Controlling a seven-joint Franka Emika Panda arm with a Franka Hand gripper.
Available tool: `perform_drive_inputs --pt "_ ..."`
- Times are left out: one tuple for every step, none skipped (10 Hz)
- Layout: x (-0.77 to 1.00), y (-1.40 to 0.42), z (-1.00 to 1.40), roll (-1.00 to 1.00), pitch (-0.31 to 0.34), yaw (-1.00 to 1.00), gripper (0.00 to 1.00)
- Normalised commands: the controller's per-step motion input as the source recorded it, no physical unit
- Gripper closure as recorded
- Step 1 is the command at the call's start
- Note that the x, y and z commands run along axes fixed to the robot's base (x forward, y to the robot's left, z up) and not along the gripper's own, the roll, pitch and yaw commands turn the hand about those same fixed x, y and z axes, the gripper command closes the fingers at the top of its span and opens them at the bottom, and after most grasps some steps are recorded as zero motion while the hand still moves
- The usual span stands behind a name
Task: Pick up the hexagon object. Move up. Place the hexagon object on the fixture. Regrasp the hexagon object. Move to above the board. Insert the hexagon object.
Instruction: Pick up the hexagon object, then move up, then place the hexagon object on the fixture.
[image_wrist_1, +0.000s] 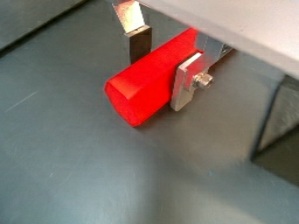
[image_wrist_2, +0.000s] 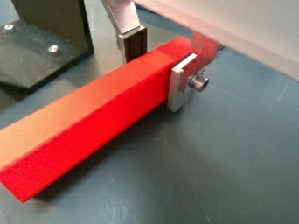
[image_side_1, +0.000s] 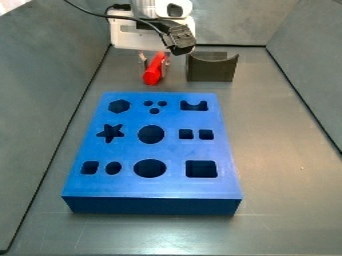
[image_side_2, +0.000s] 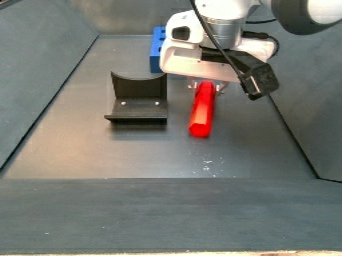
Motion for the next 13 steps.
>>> perform_drive_inputs --pt "0.00 0.00 0.00 0.00 0.000 0.00 1.00" --pt "0.00 0.00 0.00 0.00 0.000 0.00 1.00" --pt "0.00 0.00 0.00 0.00 0.000 0.00 1.00" --pt "0.00 0.00 0.83 0.00 0.000 0.00 1.00" --pt "0.05 -0.03 0.80 -0.01 -0.002 0.01 1.00" --pt "0.03 -0.04 0.69 -0.03 0.029 0.02 1.00" --pt "0.02 -0.02 0.56 -0.04 0.044 0.02 1.00" --pt "0.00 -0.01 0.38 -0.06 0.045 0.02 1.00" --pt "-0.01 -0.01 0.24 -0.08 0.040 0.03 1.00" --pt "0.00 0.00 1.00 0.00 0.000 0.00 1.00" --pt "0.01 0.00 1.00 -0.01 -0.005 -0.01 1.00" --pt "0.00 0.00 1.00 -0.02 0.011 -0.01 1.00" --pt "-0.01 0.00 1.00 -0.05 0.021 0.01 1.00"
